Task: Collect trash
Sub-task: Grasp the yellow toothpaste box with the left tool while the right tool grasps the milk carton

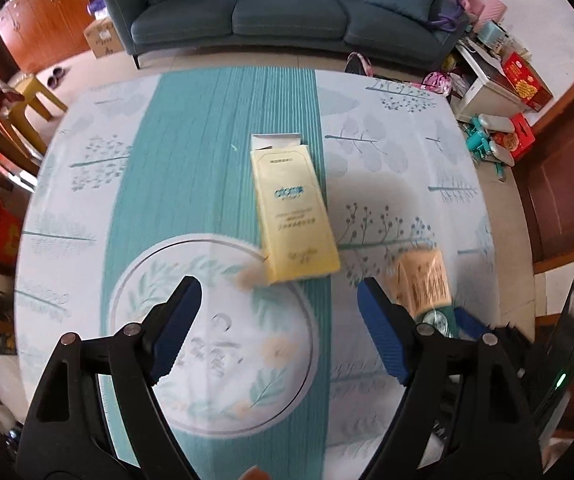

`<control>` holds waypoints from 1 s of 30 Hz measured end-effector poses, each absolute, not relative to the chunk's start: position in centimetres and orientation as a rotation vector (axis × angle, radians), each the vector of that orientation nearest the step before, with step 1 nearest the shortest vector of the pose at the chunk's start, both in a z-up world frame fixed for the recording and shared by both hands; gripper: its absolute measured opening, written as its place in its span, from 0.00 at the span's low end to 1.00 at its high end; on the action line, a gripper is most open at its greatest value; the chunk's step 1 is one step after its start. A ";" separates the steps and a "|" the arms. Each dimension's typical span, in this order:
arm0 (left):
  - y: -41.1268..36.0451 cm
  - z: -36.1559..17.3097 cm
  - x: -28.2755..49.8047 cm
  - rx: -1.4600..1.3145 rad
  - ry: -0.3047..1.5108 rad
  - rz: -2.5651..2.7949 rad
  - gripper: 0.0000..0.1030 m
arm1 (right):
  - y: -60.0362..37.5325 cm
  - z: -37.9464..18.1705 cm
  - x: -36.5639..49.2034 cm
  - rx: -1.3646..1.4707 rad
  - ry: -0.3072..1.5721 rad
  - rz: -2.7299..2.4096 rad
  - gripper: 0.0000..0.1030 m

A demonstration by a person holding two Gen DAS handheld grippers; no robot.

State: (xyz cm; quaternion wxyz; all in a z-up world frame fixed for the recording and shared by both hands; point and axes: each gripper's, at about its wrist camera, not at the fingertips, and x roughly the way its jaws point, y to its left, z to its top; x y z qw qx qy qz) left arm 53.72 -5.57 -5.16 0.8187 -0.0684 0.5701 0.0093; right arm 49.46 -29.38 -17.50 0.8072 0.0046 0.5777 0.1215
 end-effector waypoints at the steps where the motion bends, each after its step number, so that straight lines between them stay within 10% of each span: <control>1: -5.8 -5.8 54.5 -0.160 1.226 0.022 0.76 | -29.3 -17.5 49.5 0.002 1.225 0.271 0.50; 20: -6.6 -13.7 61.6 -0.241 1.335 0.141 0.76 | -31.5 -17.6 50.7 0.140 1.200 0.284 0.49; 24: -6.3 -15.1 61.9 -0.251 1.365 0.145 0.48 | -31.5 -17.6 50.5 0.144 1.201 0.278 0.49; 30: -6.2 -15.1 60.8 -0.252 1.339 0.102 0.45 | -31.3 -17.5 49.6 0.161 1.216 0.269 0.49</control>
